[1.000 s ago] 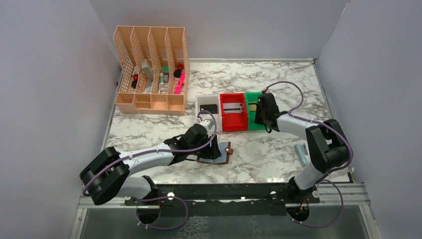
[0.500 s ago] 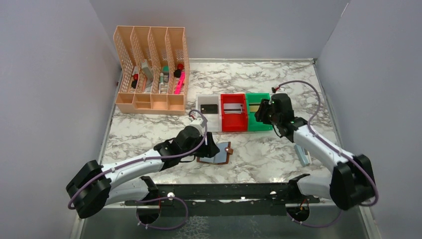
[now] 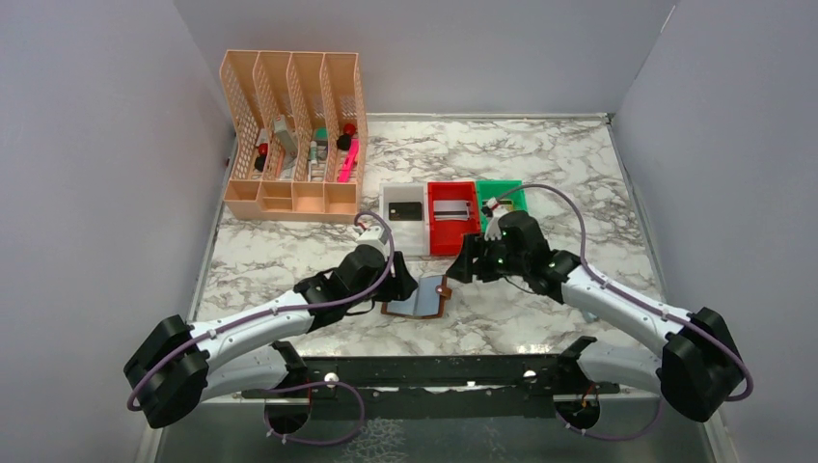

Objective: Take the credit cards out of the card holder

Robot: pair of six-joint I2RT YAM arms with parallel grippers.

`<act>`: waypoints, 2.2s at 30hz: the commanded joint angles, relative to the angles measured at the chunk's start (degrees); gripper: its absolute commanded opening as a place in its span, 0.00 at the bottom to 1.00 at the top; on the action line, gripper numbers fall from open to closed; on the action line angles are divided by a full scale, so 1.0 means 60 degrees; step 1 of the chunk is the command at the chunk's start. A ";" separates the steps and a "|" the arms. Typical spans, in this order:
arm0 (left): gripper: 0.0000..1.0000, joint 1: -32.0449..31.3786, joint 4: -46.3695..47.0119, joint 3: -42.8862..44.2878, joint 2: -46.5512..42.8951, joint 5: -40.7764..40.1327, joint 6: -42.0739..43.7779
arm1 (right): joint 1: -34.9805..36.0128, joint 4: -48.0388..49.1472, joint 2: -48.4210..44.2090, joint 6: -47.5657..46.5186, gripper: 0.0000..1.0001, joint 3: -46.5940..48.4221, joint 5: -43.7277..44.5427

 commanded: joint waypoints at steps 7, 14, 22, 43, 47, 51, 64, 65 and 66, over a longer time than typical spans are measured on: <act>0.64 -0.0027 -0.1084 0.0050 -0.0696 -0.1217 -0.0085 | 0.2196 -0.0859 0.0287 0.0102 0.67 0.1199 0.1822; 0.71 -0.0003 -0.1987 0.0198 -0.1477 -0.2477 0.0173 | 0.2950 -0.0529 0.1705 0.0564 0.56 0.1829 0.1537; 0.72 0.0035 -0.2384 -0.0115 -0.2241 -0.2770 -0.0076 | 0.3502 -0.0288 0.3032 0.0634 0.56 0.2015 0.1668; 0.70 0.0035 -0.0052 0.0179 0.0574 0.0686 0.0918 | 0.3491 0.0017 0.4528 0.1451 0.52 0.0590 0.3316; 0.70 0.0035 -0.0527 0.0378 0.1163 0.0234 0.0561 | 0.3481 0.0227 0.4482 0.1474 0.47 0.0396 0.3327; 0.68 0.0035 0.0032 0.0147 0.1384 0.0381 0.0473 | 0.3486 0.0734 0.4358 0.1442 0.45 0.0159 0.2868; 0.50 0.0044 0.0829 0.0132 0.2134 0.1433 0.0367 | 0.3488 0.0733 0.4044 0.1807 0.45 0.0301 0.2835; 0.50 0.0041 0.0844 0.0115 0.2107 0.1433 0.0359 | 0.3488 0.0516 0.3906 0.1757 0.46 0.0331 0.3048; 0.49 0.0040 0.0873 0.0101 0.2077 0.1426 0.0359 | 0.3488 0.0291 0.3768 0.1693 0.47 0.0381 0.3230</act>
